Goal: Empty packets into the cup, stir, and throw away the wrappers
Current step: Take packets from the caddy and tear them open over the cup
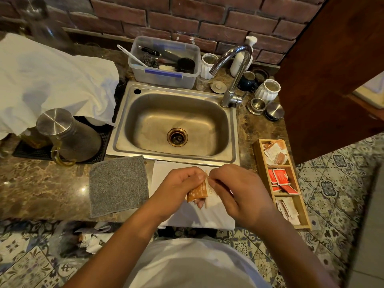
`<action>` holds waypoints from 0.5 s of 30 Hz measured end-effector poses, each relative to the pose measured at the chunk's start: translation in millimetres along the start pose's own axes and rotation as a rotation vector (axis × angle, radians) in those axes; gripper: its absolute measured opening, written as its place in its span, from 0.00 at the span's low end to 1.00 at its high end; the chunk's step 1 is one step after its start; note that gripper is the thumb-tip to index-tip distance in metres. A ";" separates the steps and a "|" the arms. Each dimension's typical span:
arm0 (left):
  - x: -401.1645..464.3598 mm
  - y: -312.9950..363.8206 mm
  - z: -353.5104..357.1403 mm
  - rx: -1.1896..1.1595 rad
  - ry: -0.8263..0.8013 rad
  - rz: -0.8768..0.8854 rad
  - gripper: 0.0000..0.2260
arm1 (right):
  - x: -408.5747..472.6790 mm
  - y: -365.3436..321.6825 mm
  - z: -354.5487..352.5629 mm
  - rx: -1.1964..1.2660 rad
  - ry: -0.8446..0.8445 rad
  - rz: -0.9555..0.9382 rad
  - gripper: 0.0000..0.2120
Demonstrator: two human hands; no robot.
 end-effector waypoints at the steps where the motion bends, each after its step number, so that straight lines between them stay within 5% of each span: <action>1: 0.8 0.6 1.3 -0.027 -0.001 -0.006 0.12 | -1.6 -1.6 -1.5 0.014 0.034 0.001 0.07; 5: 2.1 13.8 5.1 0.025 -0.005 0.018 0.11 | -7.4 12.6 -10.3 0.334 0.127 0.177 0.09; 9: -0.3 21.8 -3.3 0.081 0.031 0.031 0.11 | -7.7 29.9 -1.8 0.589 0.029 0.393 0.11; 15: -2.3 19.2 -11.1 0.029 0.018 0.028 0.09 | -5.8 30.6 5.3 0.799 -0.028 0.396 0.06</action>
Point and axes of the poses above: each hand's wrist, its own x-axis towards the middle knuckle, its own z-axis out of the palm, y = z × x, the point moved 9 cm from there along x, towards the middle knuckle, and after that the axes turned 15 degrees about x, right-handed, at the moved point
